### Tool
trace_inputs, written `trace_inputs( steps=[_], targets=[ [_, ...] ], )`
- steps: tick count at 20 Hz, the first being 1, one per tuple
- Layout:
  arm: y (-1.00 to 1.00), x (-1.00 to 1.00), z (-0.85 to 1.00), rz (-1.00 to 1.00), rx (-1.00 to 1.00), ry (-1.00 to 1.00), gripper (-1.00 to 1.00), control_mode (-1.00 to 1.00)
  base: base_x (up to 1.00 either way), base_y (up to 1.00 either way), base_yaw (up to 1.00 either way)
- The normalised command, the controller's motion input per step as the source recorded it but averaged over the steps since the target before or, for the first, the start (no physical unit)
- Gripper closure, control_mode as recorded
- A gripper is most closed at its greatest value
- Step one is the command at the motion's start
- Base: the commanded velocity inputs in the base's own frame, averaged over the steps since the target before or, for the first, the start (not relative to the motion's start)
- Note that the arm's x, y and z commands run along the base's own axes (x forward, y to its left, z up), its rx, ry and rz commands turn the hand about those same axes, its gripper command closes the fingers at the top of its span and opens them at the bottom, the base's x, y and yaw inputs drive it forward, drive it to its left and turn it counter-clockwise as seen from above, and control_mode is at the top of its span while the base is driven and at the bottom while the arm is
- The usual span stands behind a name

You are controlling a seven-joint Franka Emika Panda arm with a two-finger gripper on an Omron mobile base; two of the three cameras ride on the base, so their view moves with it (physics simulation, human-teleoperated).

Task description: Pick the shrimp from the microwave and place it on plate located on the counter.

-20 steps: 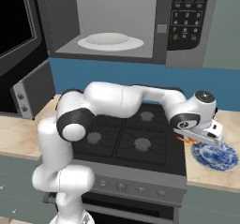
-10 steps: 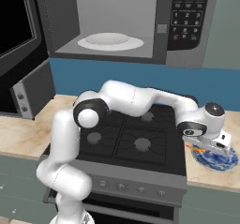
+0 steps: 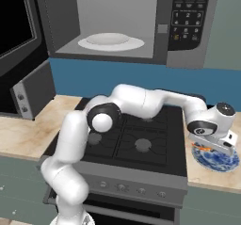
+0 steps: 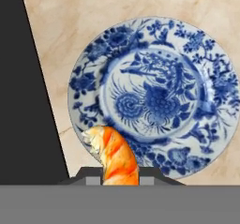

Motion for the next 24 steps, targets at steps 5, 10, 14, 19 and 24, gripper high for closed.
trace_inputs(
  steps=[5, 10, 14, 19, 24],
  targets=[
    [0.00, 0.22, -0.39, 0.00, 0.00, 0.00, 1.00, -1.00, 0.00, 0.00, 0.00],
    [-0.04, 0.23, -0.32, 0.00, 0.00, 0.00, 1.00, -1.00, 0.00, 0.00, 0.00],
    [-0.15, 0.19, -0.22, 0.00, 0.00, 0.00, 1.00, -1.00, 0.00, 0.00, 0.00],
    [-0.21, 0.14, -0.19, 0.00, 0.00, 0.00, 1.00, -1.00, 0.00, 0.00, 0.00],
    [-0.25, 0.13, -0.14, 0.00, 0.00, 0.00, 1.00, -1.00, 0.00, 0.00, 0.00]
  ],
)
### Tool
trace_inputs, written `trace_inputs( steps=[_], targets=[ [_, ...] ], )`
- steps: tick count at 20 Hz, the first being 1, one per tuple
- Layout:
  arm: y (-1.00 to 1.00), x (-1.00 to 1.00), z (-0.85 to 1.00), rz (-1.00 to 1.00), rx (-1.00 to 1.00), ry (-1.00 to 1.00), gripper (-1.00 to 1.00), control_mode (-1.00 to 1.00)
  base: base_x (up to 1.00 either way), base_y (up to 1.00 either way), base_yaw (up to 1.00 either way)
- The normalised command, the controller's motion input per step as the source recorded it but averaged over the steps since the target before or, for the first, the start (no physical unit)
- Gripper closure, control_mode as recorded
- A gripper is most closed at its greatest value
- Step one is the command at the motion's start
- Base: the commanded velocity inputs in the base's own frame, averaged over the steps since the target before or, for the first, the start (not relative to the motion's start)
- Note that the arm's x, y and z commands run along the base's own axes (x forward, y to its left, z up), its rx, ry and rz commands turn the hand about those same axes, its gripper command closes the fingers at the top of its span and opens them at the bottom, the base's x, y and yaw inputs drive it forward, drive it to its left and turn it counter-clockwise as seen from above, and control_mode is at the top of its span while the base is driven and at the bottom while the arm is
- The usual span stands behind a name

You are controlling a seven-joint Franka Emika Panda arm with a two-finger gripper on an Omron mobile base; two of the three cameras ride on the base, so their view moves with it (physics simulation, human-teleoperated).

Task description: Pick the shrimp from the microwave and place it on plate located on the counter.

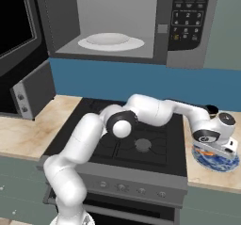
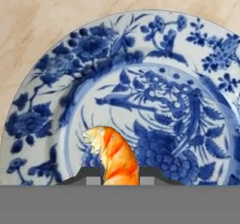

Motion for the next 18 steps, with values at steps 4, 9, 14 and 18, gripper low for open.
trace_inputs(
  steps=[4, 9, 14, 18],
  targets=[
    [-0.26, 0.23, -0.09, 0.00, 0.00, 0.00, 1.00, -1.00, 0.00, 0.00, 0.00],
    [-0.12, 0.07, -0.03, 0.00, 0.00, 0.01, -1.00, -1.00, 0.00, 0.00, 0.00],
    [0.00, 0.00, 0.00, 0.00, 0.00, 0.00, -1.00, -1.00, 0.00, 0.00, 0.00],
    [0.00, -0.13, 0.05, 0.00, 0.00, 0.00, -1.00, -1.00, 0.00, 0.00, 0.00]
  ],
)
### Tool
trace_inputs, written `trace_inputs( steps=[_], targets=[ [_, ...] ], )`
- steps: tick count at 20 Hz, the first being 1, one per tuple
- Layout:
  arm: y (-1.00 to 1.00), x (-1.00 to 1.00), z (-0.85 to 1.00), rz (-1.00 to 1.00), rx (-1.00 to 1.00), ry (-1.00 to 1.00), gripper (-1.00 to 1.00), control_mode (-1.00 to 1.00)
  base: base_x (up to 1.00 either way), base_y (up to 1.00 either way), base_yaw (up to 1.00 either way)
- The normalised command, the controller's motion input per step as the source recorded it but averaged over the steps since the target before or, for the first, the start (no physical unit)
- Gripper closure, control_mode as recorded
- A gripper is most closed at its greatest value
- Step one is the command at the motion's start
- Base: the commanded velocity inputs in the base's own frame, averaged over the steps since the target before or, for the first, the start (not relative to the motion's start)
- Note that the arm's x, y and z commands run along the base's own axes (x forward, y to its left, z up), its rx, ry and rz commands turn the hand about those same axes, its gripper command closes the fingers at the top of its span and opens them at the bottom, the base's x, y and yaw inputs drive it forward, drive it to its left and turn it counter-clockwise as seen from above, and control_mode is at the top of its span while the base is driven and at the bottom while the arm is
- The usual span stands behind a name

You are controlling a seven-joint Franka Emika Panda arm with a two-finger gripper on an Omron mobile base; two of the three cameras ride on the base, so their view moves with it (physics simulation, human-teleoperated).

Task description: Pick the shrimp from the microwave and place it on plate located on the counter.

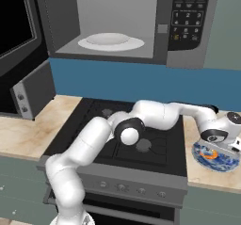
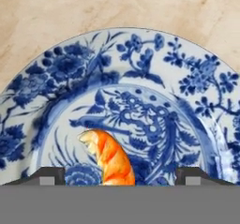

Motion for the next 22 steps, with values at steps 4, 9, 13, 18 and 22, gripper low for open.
trace_inputs(
  steps=[4, 9, 13, 18, 22],
  targets=[
    [0.37, -0.71, 0.34, -0.08, -0.03, -0.04, -1.00, -1.00, 0.00, 0.00, 0.00],
    [1.00, -0.68, 0.34, -0.06, -0.17, 0.00, -1.00, -1.00, 0.00, 0.00, 0.00],
    [1.00, -0.39, 0.61, -0.04, -0.17, 0.00, -1.00, -1.00, 0.00, 0.00, 0.00],
    [1.00, -0.09, 0.62, -0.01, -0.20, -0.07, -1.00, -1.00, 0.00, 0.00, 0.00],
    [1.00, -0.15, 0.62, 0.00, -0.13, -0.02, -1.00, -1.00, 0.00, 0.00, 0.00]
  ],
)
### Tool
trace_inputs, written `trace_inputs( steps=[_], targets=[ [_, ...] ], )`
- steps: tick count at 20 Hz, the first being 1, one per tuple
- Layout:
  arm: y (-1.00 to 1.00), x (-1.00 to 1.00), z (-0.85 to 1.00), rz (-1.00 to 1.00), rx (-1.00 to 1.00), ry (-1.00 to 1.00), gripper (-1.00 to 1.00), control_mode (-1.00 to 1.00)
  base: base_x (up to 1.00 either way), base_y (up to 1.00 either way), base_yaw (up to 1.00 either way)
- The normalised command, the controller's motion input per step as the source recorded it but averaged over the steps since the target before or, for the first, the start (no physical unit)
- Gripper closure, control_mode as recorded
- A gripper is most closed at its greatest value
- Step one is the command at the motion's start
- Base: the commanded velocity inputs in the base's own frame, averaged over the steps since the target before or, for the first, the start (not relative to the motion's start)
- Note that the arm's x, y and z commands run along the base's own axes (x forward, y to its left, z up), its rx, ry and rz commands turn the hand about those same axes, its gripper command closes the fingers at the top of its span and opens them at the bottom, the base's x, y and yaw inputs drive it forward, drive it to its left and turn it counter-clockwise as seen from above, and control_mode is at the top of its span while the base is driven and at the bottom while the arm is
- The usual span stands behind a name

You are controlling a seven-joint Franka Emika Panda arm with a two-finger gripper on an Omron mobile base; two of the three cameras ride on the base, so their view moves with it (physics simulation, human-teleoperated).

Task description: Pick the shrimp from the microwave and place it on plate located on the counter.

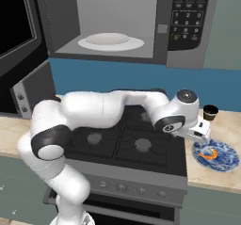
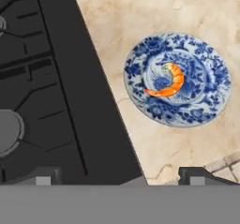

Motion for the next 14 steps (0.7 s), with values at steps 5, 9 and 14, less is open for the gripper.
trace_inputs(
  steps=[5, 9, 14],
  targets=[
    [0.93, -0.17, 0.64, -0.02, 0.00, 0.01, -1.00, -1.00, 0.00, 0.00, 0.00],
    [0.94, -0.28, 0.61, -0.08, 0.01, 0.06, -1.00, -1.00, 0.00, 0.00, 0.00],
    [1.00, -0.35, 0.63, -0.09, 0.00, 0.01, -1.00, -1.00, 0.00, 0.00, 0.00]
  ],
)
